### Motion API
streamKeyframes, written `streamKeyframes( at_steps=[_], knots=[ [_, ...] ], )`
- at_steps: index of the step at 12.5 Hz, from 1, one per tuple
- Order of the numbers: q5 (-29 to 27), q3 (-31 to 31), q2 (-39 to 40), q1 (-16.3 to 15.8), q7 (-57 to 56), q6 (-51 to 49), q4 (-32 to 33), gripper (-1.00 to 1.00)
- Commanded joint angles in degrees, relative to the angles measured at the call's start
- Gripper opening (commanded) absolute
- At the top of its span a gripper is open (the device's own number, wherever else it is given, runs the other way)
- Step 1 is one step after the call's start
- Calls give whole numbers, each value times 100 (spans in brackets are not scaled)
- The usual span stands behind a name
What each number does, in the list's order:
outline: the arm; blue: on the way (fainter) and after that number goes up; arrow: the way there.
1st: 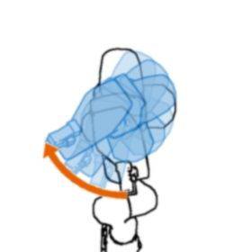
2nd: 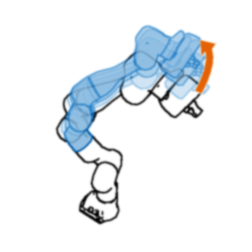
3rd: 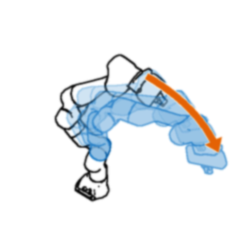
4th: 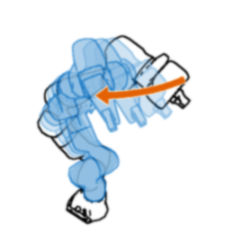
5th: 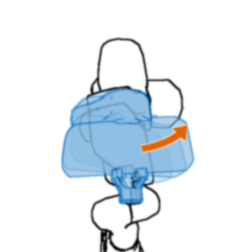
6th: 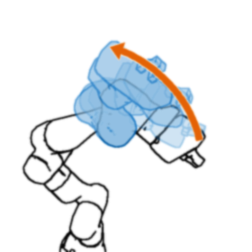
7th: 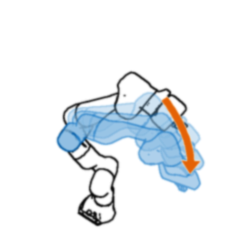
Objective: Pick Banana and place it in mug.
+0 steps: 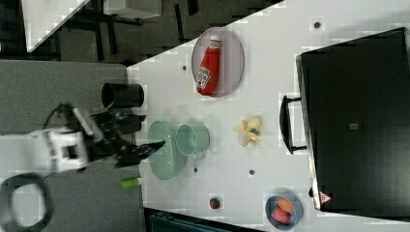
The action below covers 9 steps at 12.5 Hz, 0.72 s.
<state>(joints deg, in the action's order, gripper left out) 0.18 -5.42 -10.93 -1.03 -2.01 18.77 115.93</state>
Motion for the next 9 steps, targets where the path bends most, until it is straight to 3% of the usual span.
streamKeyframes(
  at_steps=[1, 5, 9],
  knots=[
    [-30, 57, 521, -18, -1294, 519, 805, 100],
    [-30, 54, 1163, -18, -2790, 1949, 1331, 100],
    [-30, 72, 1901, -23, -4087, 2765, 1711, 100]
  ],
)
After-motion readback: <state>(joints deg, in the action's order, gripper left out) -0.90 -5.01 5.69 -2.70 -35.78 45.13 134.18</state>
